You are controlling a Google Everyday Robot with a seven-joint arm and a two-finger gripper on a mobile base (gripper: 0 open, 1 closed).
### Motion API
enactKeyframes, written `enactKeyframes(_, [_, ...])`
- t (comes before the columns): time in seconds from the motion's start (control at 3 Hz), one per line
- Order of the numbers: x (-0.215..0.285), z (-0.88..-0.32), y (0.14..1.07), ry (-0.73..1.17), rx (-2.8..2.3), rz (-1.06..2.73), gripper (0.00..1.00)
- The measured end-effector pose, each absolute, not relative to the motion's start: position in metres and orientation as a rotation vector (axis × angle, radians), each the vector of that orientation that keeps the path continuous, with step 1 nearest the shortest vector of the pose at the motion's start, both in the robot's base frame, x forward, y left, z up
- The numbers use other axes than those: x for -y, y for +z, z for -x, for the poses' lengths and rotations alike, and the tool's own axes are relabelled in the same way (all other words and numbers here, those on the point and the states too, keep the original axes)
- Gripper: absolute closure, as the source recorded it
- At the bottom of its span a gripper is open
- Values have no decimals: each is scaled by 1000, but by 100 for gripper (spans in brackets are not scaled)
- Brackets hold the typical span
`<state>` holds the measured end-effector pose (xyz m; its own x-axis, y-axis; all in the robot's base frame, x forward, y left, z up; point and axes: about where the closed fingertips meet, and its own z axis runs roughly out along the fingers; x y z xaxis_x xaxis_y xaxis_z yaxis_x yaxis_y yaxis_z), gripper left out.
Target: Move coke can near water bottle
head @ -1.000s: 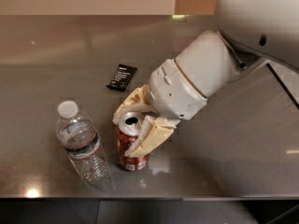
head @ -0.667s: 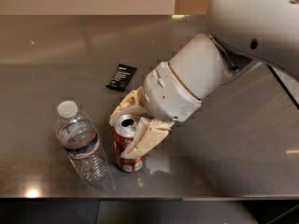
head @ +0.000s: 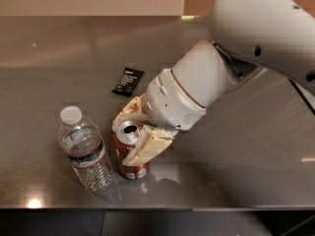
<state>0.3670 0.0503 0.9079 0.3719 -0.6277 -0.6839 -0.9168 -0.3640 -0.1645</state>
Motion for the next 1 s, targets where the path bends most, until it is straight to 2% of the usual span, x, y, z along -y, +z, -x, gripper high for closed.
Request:
enactKeyframes(0.33, [-51,-368,905,709,-1338,2103,8])
enactKeyframes(0.67, [-52,-367,906,707,-1335,2107,0])
enactKeyframes(1.0, [-52,-367,906,707,-1335,2107,0])
